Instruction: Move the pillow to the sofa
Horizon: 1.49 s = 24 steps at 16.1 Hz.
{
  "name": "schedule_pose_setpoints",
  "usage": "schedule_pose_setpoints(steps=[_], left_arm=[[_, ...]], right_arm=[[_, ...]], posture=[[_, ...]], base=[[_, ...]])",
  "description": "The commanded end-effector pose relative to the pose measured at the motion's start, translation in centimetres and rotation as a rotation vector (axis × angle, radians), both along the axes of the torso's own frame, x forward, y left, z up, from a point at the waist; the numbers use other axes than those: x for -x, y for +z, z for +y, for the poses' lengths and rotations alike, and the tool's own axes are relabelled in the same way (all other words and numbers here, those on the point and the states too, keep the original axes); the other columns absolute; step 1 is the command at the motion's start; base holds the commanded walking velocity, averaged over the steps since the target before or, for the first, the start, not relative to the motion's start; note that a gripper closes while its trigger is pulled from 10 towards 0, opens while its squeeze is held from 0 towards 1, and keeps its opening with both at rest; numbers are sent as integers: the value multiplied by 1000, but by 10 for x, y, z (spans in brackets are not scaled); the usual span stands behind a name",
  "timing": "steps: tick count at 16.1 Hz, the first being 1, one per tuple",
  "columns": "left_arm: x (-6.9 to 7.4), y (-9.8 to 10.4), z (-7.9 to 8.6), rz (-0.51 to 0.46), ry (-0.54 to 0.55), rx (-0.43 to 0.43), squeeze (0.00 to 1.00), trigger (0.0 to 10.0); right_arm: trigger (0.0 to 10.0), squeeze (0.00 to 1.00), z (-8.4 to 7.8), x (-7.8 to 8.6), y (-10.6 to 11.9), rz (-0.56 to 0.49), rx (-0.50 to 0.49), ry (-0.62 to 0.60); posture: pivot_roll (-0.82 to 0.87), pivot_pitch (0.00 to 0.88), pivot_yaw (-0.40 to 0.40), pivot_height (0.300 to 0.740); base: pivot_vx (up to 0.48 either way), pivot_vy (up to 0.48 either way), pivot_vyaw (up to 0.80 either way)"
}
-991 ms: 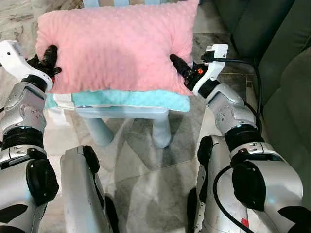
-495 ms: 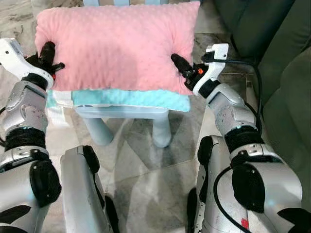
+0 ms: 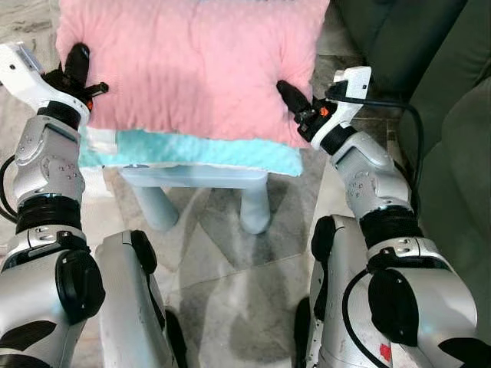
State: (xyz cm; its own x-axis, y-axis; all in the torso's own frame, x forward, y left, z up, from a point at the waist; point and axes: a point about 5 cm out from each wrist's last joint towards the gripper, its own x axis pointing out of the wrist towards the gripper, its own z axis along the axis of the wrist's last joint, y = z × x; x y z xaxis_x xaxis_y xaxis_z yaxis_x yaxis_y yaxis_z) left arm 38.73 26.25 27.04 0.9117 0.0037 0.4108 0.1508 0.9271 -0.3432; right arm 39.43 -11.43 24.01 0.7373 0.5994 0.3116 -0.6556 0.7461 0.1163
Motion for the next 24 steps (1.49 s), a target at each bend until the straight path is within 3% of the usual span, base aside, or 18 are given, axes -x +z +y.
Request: schedule_pose_setpoints(steps=[1,3,4,5,8,9,13,15,18,21,24], left_arm=[[-1,-17,-7,52,-2,-24,0,0],[0,-34,-19,66,2,-79,0,0],[2,-34,-22,44,11,-87,0,0],[7,-34,-38,-13,5,-129,0,0],[12,-40,-56,-34,-21,-141,0,0],[17,-48,-64,-31,-41,-162,0,0],[25,-51,-66,-32,-17,-110,0,0],[40,-65,-75,16,-64,-113,0,0],[68,-94,-87,88,-108,-183,0,0],[105,-123,-91,194,-138,-243,0,0],[123,-134,-87,243,-161,-280,0,0]], right_arm=[[0,0,0,5,2,-41,32,-3],[0,0,-4,11,2,-85,67,-19],[0,0,-5,14,5,-111,79,-26],[0,0,-8,24,9,-158,69,-72],[0,0,-17,35,-3,-151,48,-148],[0,0,-22,39,-16,-114,34,-186],[0,0,-23,43,-28,-68,1,-238],[0,0,-22,58,-28,-82,35,-248],[0,0,-27,85,-35,-87,83,-308],[0,0,-44,113,-53,-20,98,-434],[0,0,-56,132,-69,54,142,-475]], posture=[[-112,61,32,336],[-121,0,40,336],[-121,0,40,336],[-129,0,44,336],[-137,0,46,336],[-132,0,42,336],[-121,0,34,336],[-145,0,40,336],[-157,0,44,336],[-160,0,53,336],[-158,0,56,336]], base=[[0,0,0],[0,0,0],[0,0,0],[0,0,0],[0,0,0],[0,0,0],[0,0,0],[0,0,0],[0,0,0],[0,0,0],[0,0,0]])
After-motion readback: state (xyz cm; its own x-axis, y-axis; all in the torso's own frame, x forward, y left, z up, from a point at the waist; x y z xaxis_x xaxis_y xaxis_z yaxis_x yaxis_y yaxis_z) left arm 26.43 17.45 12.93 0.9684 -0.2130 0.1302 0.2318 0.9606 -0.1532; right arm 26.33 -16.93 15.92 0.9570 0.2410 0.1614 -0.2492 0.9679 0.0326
